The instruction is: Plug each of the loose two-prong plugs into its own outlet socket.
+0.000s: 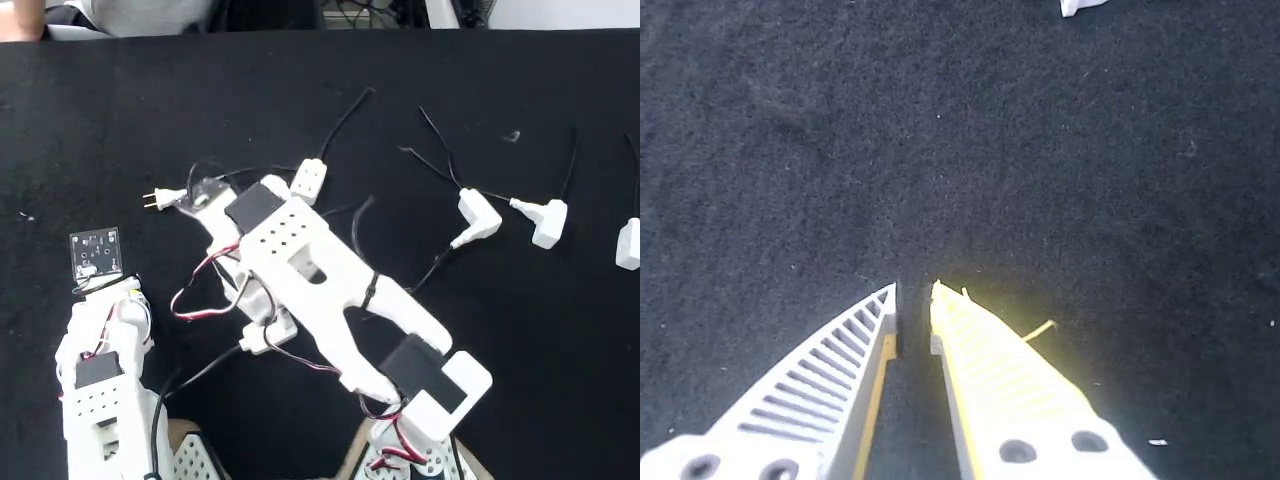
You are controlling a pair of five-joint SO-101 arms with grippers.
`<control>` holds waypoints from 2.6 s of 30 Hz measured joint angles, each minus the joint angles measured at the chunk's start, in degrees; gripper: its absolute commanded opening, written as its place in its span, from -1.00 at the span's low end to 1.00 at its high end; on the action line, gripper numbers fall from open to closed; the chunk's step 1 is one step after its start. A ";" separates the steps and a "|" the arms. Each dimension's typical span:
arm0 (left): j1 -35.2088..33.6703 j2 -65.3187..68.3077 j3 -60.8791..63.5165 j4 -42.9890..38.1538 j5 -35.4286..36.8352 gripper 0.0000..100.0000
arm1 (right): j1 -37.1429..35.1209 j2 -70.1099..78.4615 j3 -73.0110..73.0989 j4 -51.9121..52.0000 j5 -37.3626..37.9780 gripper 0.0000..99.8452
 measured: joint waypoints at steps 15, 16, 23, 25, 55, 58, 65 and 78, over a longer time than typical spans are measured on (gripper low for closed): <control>0.00 0.00 0.00 0.00 0.00 -0.87 | 0.18 0.00 5.19 -2.46 0.70 -0.84; 0.00 0.00 0.00 0.00 0.00 -0.87 | 0.18 0.00 5.19 -2.90 0.70 -0.86; 0.00 0.00 0.00 0.00 0.00 -0.87 | 0.18 0.00 6.59 -5.98 0.79 -0.94; 0.00 0.00 0.00 0.00 0.00 -0.87 | 0.26 0.44 7.91 -7.65 0.79 -0.98; 0.00 0.00 0.00 0.00 0.00 -0.87 | -0.26 -1.67 9.23 -8.26 -1.23 -0.64; 0.00 0.00 0.00 0.00 0.00 -0.87 | -0.26 -1.67 9.23 -8.26 -1.23 -0.64; 0.00 0.00 0.00 0.00 0.00 -0.87 | 0.62 -1.49 9.23 -8.62 -1.23 -0.86; 0.00 0.00 0.00 0.00 0.00 -0.87 | 5.10 -0.88 9.23 -11.78 -1.41 -0.88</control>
